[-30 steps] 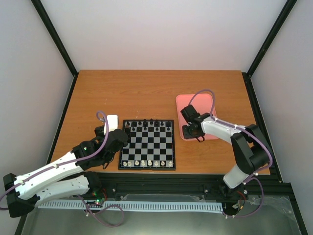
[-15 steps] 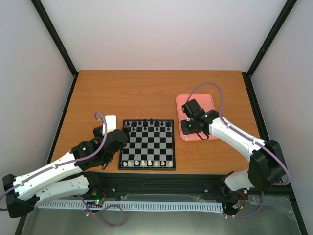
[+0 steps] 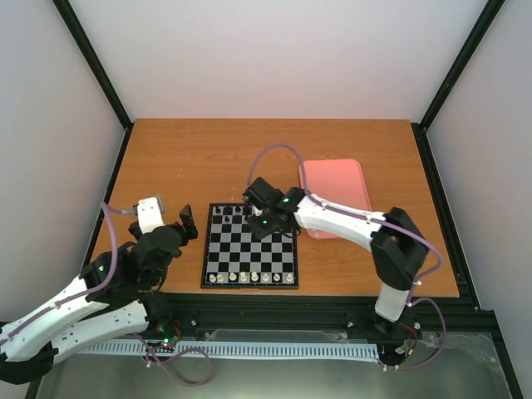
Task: Set up the chess pieces on the board
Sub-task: Place the chess piece on the chessboard.
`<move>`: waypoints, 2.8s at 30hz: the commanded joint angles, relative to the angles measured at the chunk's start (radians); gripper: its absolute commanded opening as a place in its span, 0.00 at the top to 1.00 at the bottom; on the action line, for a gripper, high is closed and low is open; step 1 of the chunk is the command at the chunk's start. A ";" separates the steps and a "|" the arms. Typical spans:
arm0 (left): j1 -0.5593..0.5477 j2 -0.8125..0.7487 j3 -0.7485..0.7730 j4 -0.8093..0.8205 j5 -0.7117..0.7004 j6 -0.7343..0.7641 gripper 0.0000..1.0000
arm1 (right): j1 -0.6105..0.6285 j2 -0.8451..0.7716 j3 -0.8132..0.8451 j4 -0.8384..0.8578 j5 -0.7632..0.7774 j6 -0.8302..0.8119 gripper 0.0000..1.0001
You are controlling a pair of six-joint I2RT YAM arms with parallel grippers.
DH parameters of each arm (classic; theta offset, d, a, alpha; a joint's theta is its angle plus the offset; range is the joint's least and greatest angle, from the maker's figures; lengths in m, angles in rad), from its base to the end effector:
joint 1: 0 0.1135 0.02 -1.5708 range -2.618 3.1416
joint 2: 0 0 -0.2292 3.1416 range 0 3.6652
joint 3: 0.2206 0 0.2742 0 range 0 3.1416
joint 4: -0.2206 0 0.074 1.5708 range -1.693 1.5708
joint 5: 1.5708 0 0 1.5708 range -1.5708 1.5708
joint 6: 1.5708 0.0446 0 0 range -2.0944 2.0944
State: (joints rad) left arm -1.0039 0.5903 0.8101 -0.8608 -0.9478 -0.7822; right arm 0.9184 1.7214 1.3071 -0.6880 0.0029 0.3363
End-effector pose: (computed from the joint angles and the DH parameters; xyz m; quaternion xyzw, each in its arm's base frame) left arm 0.1153 -0.1137 0.2982 -0.1154 0.8131 -0.0550 0.5679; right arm 0.2290 0.2995 0.1815 -0.2788 0.9319 0.1351 0.1887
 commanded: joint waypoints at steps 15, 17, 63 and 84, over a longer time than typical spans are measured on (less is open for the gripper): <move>0.005 -0.171 0.017 -0.023 -0.051 -0.040 0.00 | 0.267 0.404 0.474 -0.143 -0.038 0.007 0.90; 0.005 -0.173 0.016 -0.023 -0.051 -0.039 0.00 | 0.285 0.422 0.495 -0.163 -0.030 0.010 0.90; 0.005 -0.190 -0.010 -0.001 -0.026 -0.025 0.00 | 0.340 0.577 0.620 -0.219 -0.033 0.004 0.86; 0.005 -0.194 -0.005 -0.009 -0.032 -0.027 0.00 | 0.342 0.546 0.689 -0.208 -0.003 -0.044 0.58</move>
State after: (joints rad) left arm -1.0039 0.4080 0.7975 -0.8783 -0.9722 -0.8146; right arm 1.2472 2.2787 1.9457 -0.8936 -0.0265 0.3122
